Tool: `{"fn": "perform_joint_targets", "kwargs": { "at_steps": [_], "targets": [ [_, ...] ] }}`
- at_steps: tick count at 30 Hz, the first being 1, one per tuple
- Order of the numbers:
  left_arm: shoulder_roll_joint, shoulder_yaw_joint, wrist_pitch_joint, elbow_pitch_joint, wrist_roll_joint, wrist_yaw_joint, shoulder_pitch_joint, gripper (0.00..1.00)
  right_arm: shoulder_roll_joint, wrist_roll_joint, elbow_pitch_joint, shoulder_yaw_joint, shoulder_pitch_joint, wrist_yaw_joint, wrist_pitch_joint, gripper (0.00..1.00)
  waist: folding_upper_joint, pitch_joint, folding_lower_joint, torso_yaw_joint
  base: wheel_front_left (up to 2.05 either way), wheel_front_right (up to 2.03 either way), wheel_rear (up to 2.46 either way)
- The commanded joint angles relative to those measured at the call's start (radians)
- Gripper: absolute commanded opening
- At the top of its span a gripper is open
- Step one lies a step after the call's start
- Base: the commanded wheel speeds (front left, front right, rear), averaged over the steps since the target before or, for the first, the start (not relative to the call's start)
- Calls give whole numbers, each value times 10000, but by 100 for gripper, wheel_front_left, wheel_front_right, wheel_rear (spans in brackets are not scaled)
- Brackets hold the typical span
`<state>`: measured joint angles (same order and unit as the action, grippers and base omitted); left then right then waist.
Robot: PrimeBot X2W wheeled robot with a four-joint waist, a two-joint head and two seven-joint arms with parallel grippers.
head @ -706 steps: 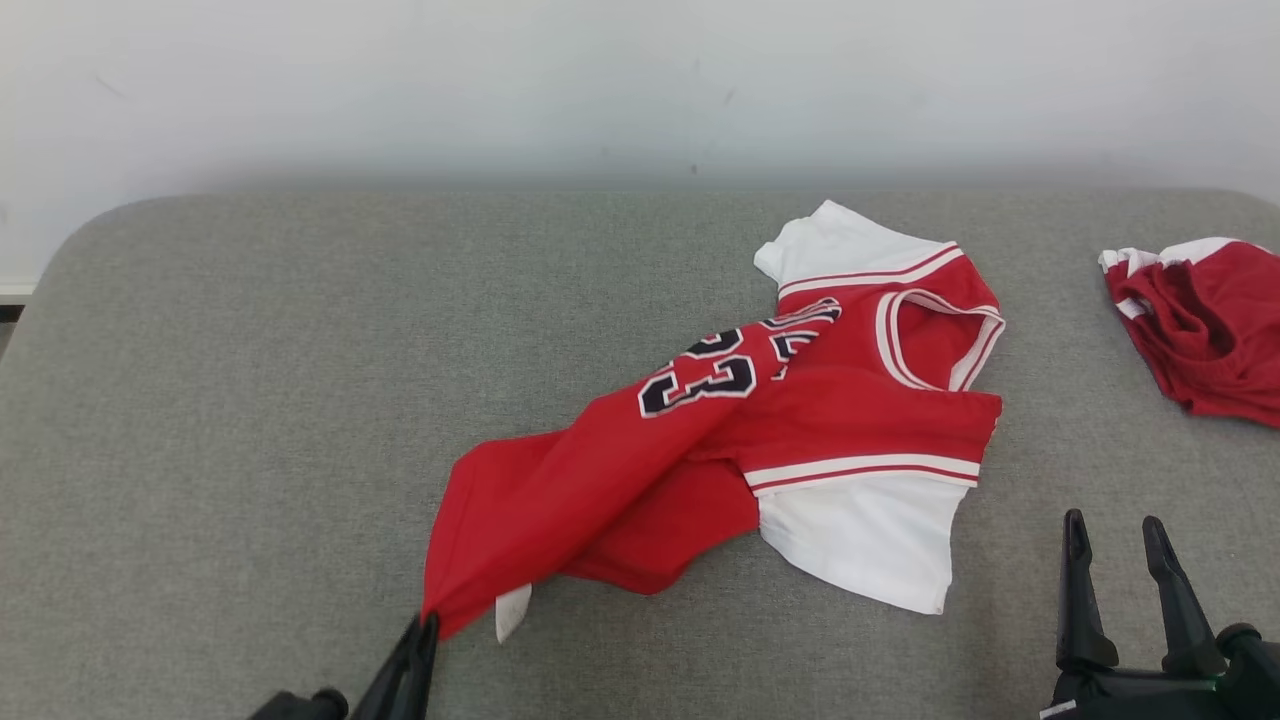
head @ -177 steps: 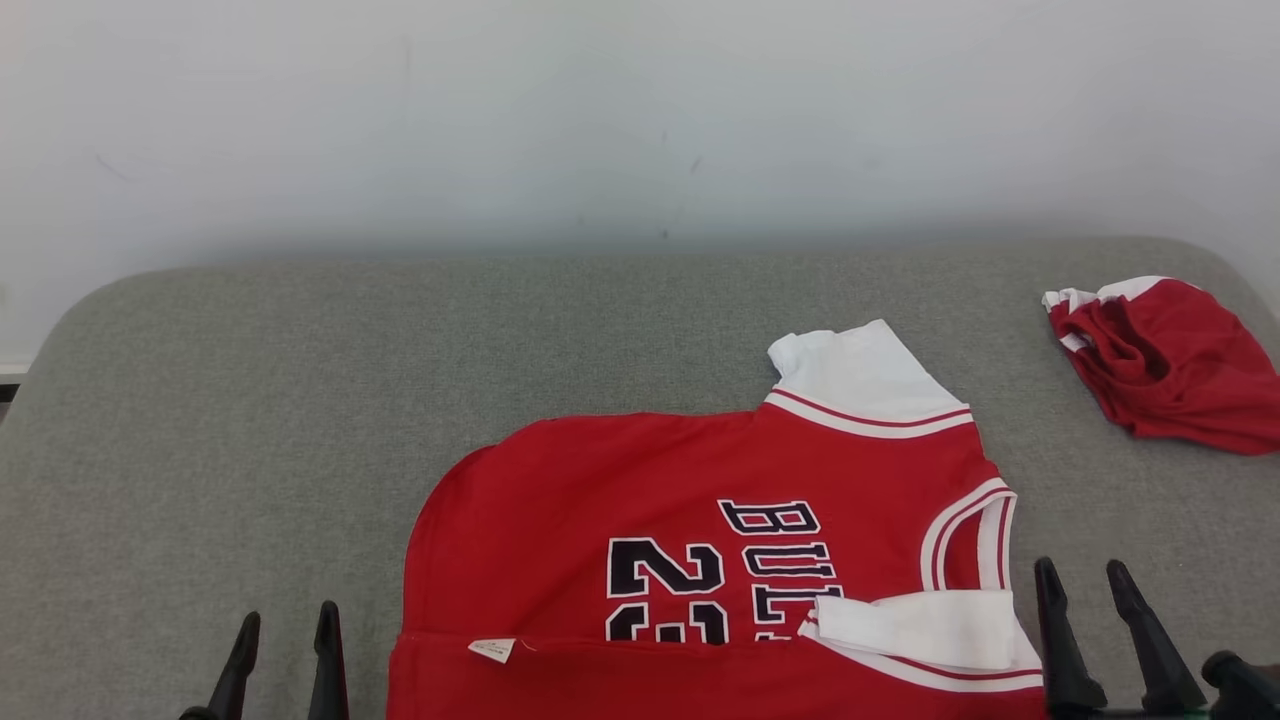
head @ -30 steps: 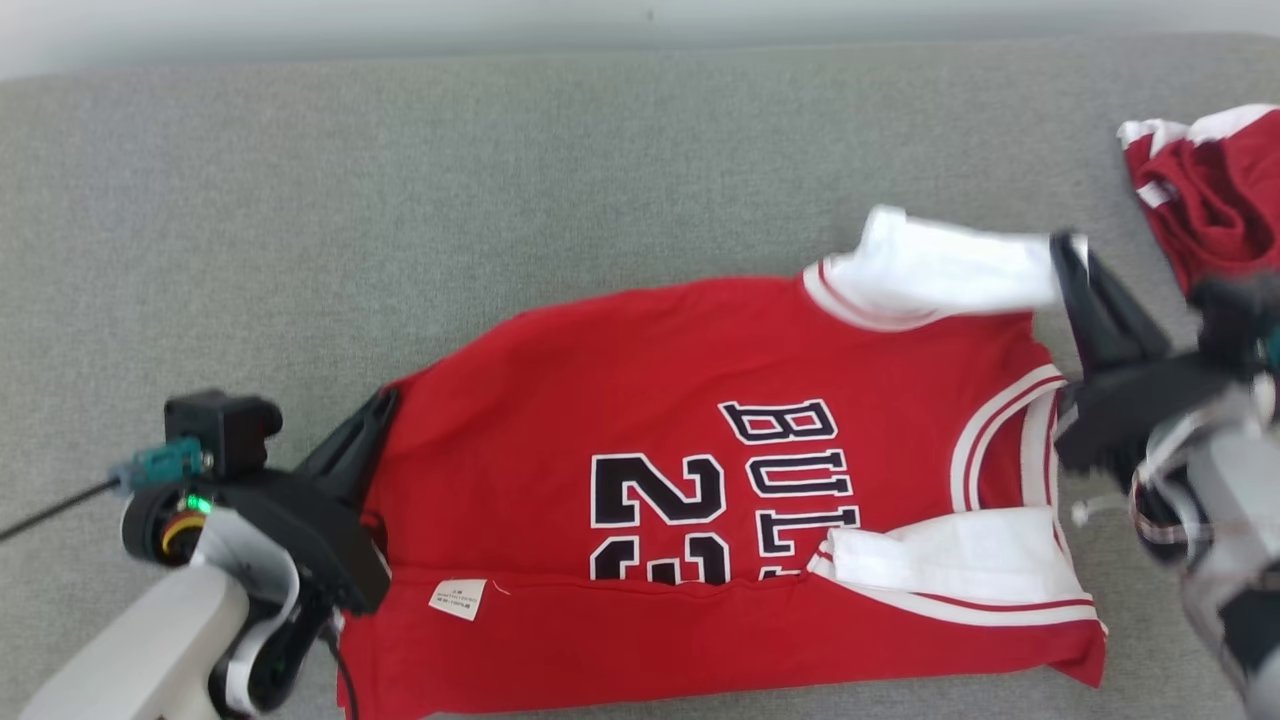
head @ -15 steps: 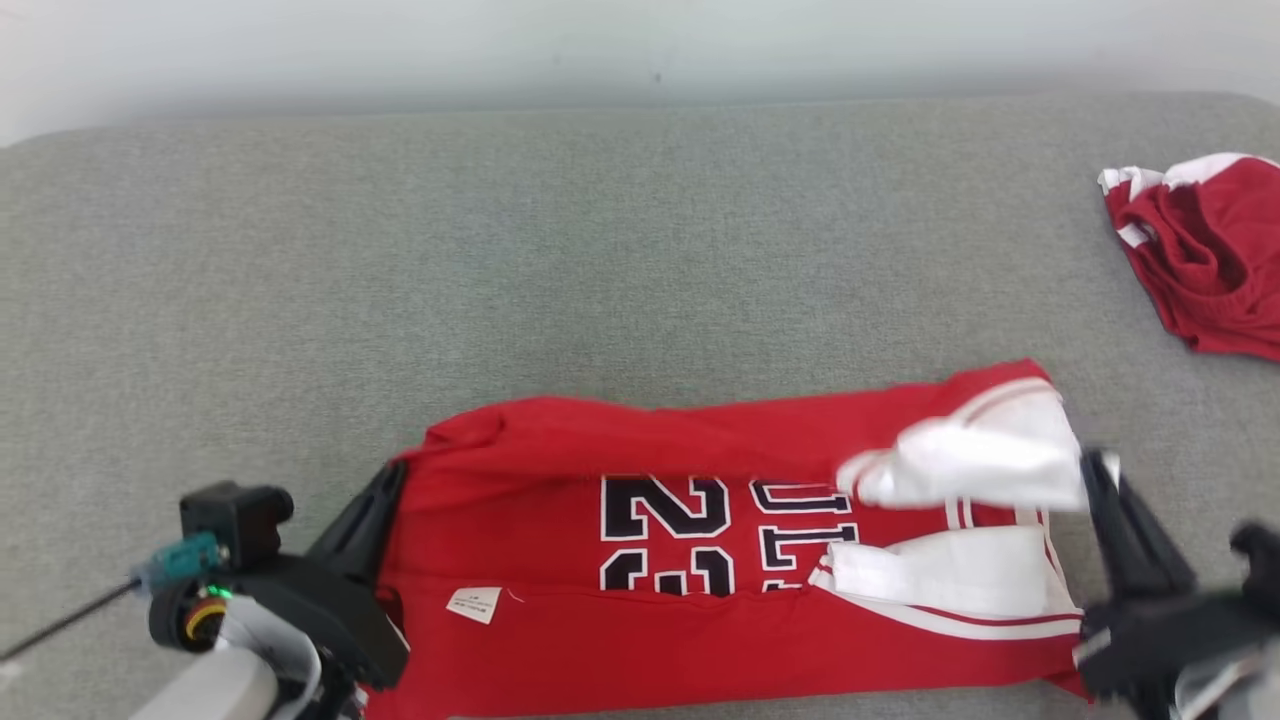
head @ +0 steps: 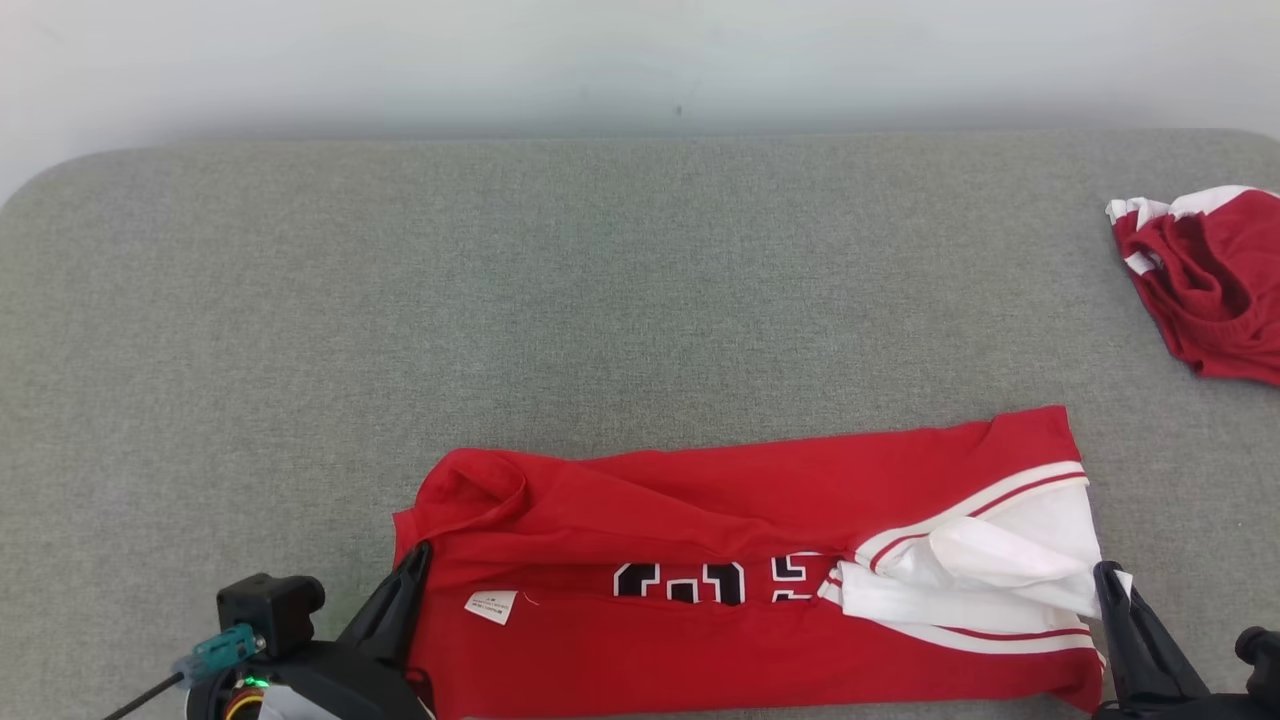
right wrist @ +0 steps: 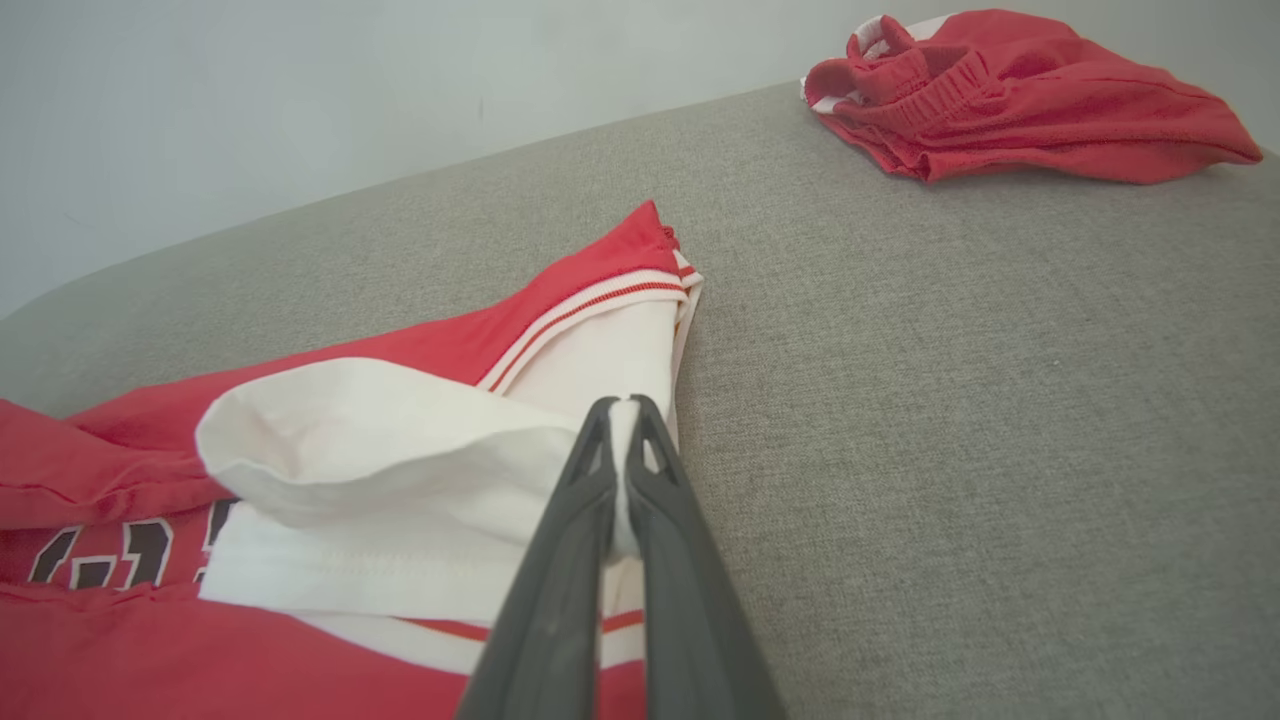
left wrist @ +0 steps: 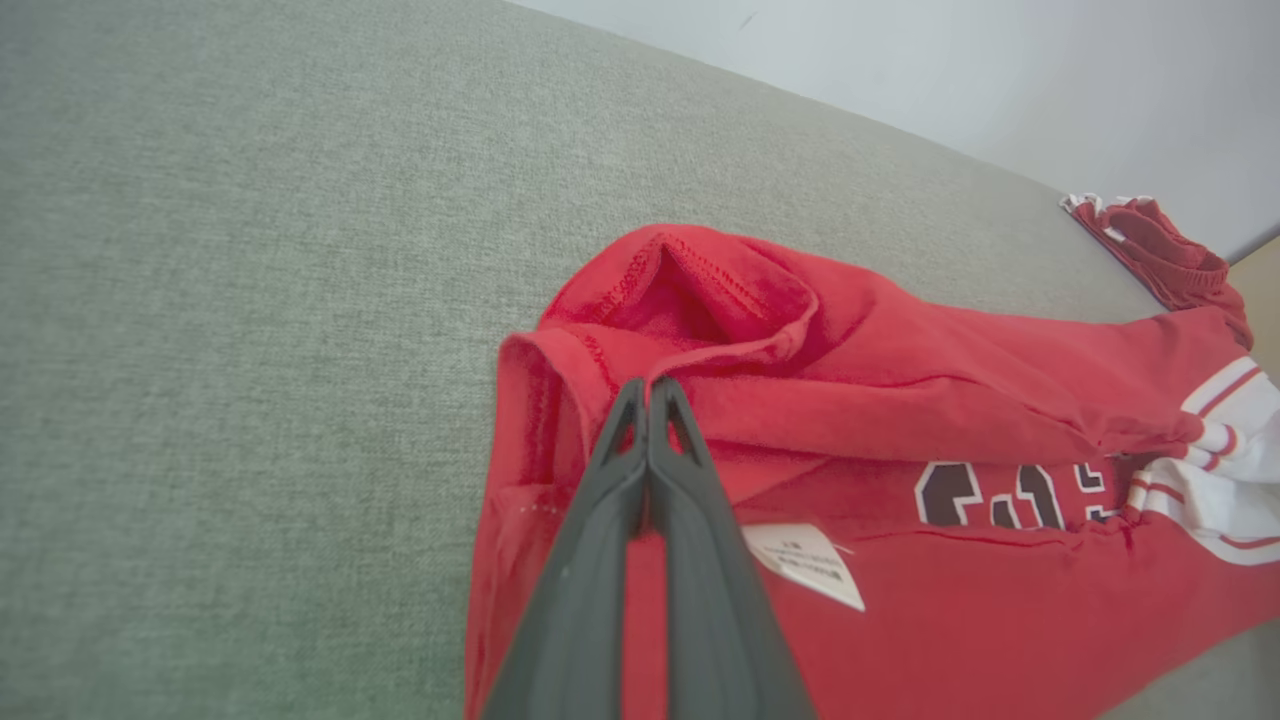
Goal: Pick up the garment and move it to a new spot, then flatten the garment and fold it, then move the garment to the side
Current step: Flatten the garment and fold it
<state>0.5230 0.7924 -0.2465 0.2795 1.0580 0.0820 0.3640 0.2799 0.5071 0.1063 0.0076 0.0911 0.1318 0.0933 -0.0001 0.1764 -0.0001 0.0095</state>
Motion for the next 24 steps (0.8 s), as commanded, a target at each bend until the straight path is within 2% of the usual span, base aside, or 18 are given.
{"fn": "perform_joint_targets", "kwargs": {
  "at_steps": [1,2,5,12,13,20,24],
  "targets": [
    [-81,-72,-112,63,-155,37,-188,49,-57,-137,-1,-89,107,-29,25,73,1,-91,1,29,0,0,0],
    [-161,-163,-136,69,-178,33,-247,100,-88,-119,26,-122,104,-29,32,100,1,-130,1,42,0,0,0],
    [-280,-372,-168,70,-318,15,-426,100,-73,-151,37,-127,54,-29,61,100,1,-203,1,57,0,0,0],
    [-1183,-3313,-185,-801,-2239,26,-1493,100,153,-353,134,-281,-292,-29,-155,100,1,-403,1,212,0,0,0],
    [-1183,-3313,-185,-801,-2239,26,-1493,100,153,-353,134,-281,-292,-29,-155,100,1,-403,1,212,0,0,0],
    [-2125,-5627,-188,-1359,-4433,-401,-2393,100,276,-786,914,-355,-1025,-29,-906,100,1,-480,1,327,0,0,0],
    [-2620,-6341,-189,-1340,-5291,-774,-2692,100,347,-960,1685,-237,-1463,-29,-1383,100,1,-499,1,417,0,0,0]
  ]
}}
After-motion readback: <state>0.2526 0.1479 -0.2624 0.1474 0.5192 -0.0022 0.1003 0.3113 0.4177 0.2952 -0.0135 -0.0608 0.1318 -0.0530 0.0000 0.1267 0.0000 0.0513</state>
